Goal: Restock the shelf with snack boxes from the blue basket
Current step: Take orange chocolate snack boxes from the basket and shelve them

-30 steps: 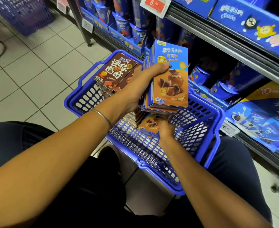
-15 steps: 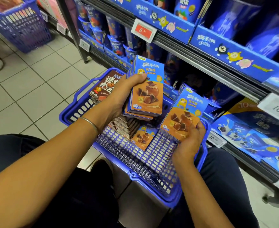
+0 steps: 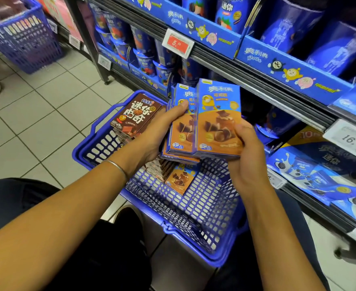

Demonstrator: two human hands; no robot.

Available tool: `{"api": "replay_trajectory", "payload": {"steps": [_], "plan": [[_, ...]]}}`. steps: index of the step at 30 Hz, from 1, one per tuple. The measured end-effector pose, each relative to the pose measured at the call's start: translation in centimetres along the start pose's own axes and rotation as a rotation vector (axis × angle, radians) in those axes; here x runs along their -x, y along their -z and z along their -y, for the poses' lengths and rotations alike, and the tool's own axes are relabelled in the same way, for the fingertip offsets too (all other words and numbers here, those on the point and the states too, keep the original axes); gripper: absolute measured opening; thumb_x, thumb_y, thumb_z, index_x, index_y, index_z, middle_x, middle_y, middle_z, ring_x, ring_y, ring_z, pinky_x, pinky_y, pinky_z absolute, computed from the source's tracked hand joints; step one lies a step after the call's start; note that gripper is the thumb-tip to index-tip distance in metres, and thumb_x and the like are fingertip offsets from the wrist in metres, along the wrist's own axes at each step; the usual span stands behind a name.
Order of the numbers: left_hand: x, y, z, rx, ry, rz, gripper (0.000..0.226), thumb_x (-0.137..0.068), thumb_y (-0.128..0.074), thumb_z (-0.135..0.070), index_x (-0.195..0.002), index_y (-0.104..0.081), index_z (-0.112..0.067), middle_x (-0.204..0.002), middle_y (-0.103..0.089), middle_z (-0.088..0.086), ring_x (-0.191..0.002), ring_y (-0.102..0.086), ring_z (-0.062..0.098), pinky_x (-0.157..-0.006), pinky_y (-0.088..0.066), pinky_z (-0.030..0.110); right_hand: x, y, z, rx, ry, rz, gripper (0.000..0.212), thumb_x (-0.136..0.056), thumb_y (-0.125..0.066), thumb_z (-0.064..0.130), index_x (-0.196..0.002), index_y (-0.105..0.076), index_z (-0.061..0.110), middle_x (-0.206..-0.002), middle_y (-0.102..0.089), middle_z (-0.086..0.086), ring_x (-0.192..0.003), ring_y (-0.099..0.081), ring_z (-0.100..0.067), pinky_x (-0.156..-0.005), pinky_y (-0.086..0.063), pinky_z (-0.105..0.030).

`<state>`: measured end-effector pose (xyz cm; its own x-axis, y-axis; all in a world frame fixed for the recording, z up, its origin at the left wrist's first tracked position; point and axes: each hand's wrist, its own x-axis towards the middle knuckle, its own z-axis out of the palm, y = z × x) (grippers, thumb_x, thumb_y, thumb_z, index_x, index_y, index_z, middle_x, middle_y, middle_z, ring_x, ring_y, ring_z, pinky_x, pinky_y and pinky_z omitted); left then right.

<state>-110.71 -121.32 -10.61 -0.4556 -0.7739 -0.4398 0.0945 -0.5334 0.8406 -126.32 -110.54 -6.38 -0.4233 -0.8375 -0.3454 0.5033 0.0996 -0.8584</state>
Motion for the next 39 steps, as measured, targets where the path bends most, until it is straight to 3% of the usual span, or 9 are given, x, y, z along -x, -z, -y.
{"api": "replay_trajectory", "payload": {"steps": [5,9,12,16,20,25,30,34,39], "plan": [[0.3,-0.1,0.6,0.137,0.017,0.136,0.058,-0.102,-0.053,-0.064,-0.137,-0.072,-0.021,-0.136,-0.072,0.015,-0.123,-0.070,0.037,-0.094,-0.061,0.048,1.0,-2.5,0.4,-0.073,-0.063,0.206,0.053,-0.101,-0.043,0.030,-0.142,-0.047,-0.004,-0.134,-0.060,-0.028,-0.123,-0.060,-0.041,-0.107,-0.047,-0.054],[-0.2,0.3,0.3,0.266,0.009,0.122,0.066,-0.105,-0.051,-0.061,-0.147,-0.061,-0.012,-0.141,-0.067,0.020,-0.128,-0.066,0.041,-0.104,-0.055,0.056,0.5,-1.7,0.6,-0.060,-0.049,0.229,0.065,-0.105,-0.032,0.051,-0.142,-0.051,0.002,-0.139,-0.059,-0.022,-0.131,-0.055,-0.037,-0.111,-0.043,-0.051],[-0.4,0.5,0.1,0.309,0.001,0.091,0.065,-0.106,-0.049,-0.060,-0.149,-0.060,-0.012,-0.142,-0.066,0.020,-0.129,-0.065,0.041,-0.114,-0.048,0.061,-0.9,-0.2,-0.9,-0.038,-0.035,-0.061,0.058,-0.103,-0.037,0.057,-0.132,-0.061,0.014,-0.130,-0.068,-0.010,-0.123,-0.063,-0.025,-0.105,-0.046,-0.043],[-0.3,0.7,-0.2,0.359,0.006,0.103,0.067,-0.104,-0.049,-0.063,-0.143,-0.065,-0.012,-0.139,-0.068,0.020,-0.126,-0.066,0.041,-0.110,-0.051,0.059,-4.0,1.8,-6.4,0.132,-0.231,-0.318,0.035,-0.103,-0.049,0.039,-0.120,-0.062,0.011,-0.120,-0.069,-0.008,-0.112,-0.065,-0.026,-0.100,-0.048,-0.045],[0.0,0.8,-0.4,0.396,0.012,0.126,0.058,-0.105,-0.048,-0.062,-0.132,-0.071,-0.016,-0.126,-0.075,0.015,-0.113,-0.072,0.038,-0.101,-0.055,0.056,-5.6,2.7,-13.7,0.448,-0.530,-0.299,0.030,-0.101,-0.054,0.025,-0.121,-0.058,0.003,-0.134,-0.060,-0.021,-0.122,-0.058,-0.036,-0.104,-0.049,-0.051],[-0.2,1.0,-0.7,0.414,-0.003,0.138,0.056,-0.105,-0.047,-0.062,-0.129,-0.071,-0.017,-0.122,-0.077,0.013,-0.108,-0.074,0.036,-0.100,-0.056,0.055,-5.2,2.9,-19.1,0.695,-0.769,-0.132,0.058,-0.098,-0.062,0.034,-0.144,-0.045,0.004,-0.147,-0.047,-0.018,-0.131,-0.049,-0.035,-0.110,-0.042,-0.051],[-0.2,1.1,-1.0,0.419,-0.012,0.186,0.052,-0.106,-0.047,-0.059,-0.101,-0.084,-0.023,-0.111,-0.081,0.009,-0.099,-0.078,0.032,-0.086,-0.061,0.048,-6.1,3.2,-21.3,0.736,-0.766,-0.079,0.050,-0.094,-0.066,0.035,-0.134,-0.055,0.007,-0.145,-0.049,-0.016,-0.132,-0.047,-0.033,-0.102,-0.041,-0.042],[-0.6,1.0,-1.0,0.437,-0.020,0.207,0.054,-0.105,-0.048,-0.060,-0.112,-0.081,-0.018,-0.116,-0.079,0.012,-0.103,-0.076,0.035,-0.093,-0.059,0.050,-7.1,3.5,-22.4,0.624,-0.726,-0.166,0.024,-0.085,-0.077,0.026,-0.098,-0.062,0.012,-0.116,-0.060,-0.010,-0.102,-0.053,-0.025,-0.085,-0.042,-0.037],[-0.7,1.2,-0.8,0.436,-0.022,0.223,0.053,-0.103,-0.051,-0.061,-0.104,-0.084,-0.021,-0.117,-0.079,0.012,-0.107,-0.076,0.034,-0.094,-0.058,0.050,-8.0,3.4,-23.4,0.688,-0.643,-0.181,0.060,-0.077,-0.083,0.016,-0.124,-0.045,0.011,-0.115,-0.063,-0.013,-0.100,-0.065,-0.031,-0.094,-0.056,-0.049]]}}
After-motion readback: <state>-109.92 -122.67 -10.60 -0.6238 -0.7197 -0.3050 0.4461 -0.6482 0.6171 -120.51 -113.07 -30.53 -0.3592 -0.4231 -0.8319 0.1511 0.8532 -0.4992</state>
